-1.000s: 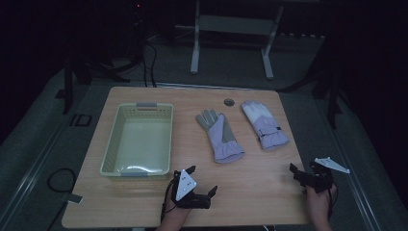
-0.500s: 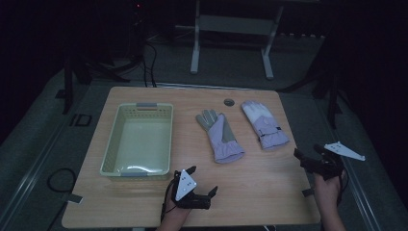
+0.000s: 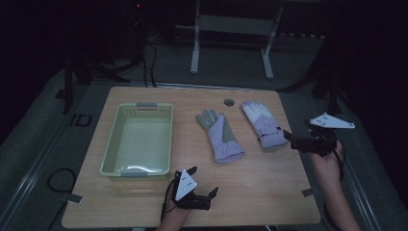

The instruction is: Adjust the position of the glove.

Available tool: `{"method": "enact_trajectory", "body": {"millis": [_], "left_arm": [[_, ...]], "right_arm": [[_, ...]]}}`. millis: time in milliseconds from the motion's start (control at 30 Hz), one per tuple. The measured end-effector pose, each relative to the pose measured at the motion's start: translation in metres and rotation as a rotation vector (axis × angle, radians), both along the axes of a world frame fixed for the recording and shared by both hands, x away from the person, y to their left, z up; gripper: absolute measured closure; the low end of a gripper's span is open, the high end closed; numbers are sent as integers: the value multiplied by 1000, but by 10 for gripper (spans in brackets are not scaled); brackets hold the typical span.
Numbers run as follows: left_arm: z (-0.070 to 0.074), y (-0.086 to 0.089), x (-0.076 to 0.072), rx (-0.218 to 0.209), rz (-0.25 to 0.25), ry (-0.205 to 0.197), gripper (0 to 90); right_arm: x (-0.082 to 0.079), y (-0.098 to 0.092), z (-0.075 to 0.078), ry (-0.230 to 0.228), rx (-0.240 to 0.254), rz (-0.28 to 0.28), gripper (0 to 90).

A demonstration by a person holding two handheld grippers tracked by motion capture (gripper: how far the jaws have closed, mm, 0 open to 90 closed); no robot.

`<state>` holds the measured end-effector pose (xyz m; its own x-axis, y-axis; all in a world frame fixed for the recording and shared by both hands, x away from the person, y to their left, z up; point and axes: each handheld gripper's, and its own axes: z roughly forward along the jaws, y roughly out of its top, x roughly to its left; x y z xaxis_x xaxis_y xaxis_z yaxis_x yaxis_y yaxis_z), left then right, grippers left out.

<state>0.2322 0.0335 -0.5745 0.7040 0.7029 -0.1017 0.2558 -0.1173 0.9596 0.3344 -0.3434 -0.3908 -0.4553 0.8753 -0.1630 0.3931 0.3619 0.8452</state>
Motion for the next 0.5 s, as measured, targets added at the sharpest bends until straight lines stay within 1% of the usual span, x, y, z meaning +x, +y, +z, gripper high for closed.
{"method": "enact_trajectory", "body": {"millis": [33,67,100,133,200,233,300,333,367,400,433,467,500], "left_arm": [[0,0,0,-2,0,1,7],[0,0,0,-1,0,-1,7],[0,0,0,-1,0,-1,7],[0,0,0,1,-2,-1,7],[0,0,0,0,-3,0,7],[0,0,0,0,-3,1,7],[0,0,0,0,-3,1,7],[0,0,0,2,-4,2,7],[0,0,0,0,-5,3,7],[0,0,1,0,-9,5,7],[0,0,1,0,-10,5,7],[0,0,1,0,-10,5,7],[0,0,1,0,-10,5,7]], "right_arm": [[2,4,3,-17,-13,-12,114],[4,8,5,-25,-24,-22,114],[4,8,5,-25,-24,-22,114],[7,15,11,-61,-19,-11,114],[10,22,17,-96,-41,-17,114],[11,26,20,-115,-37,-10,115],[14,32,25,-134,-17,49,115],[15,36,28,-148,-19,63,138],[15,36,28,-148,-19,63,138],[17,43,31,-144,-6,135,147],[20,47,32,-90,9,149,147],[24,51,32,-69,14,172,147],[24,51,32,-69,14,172,147]]}}
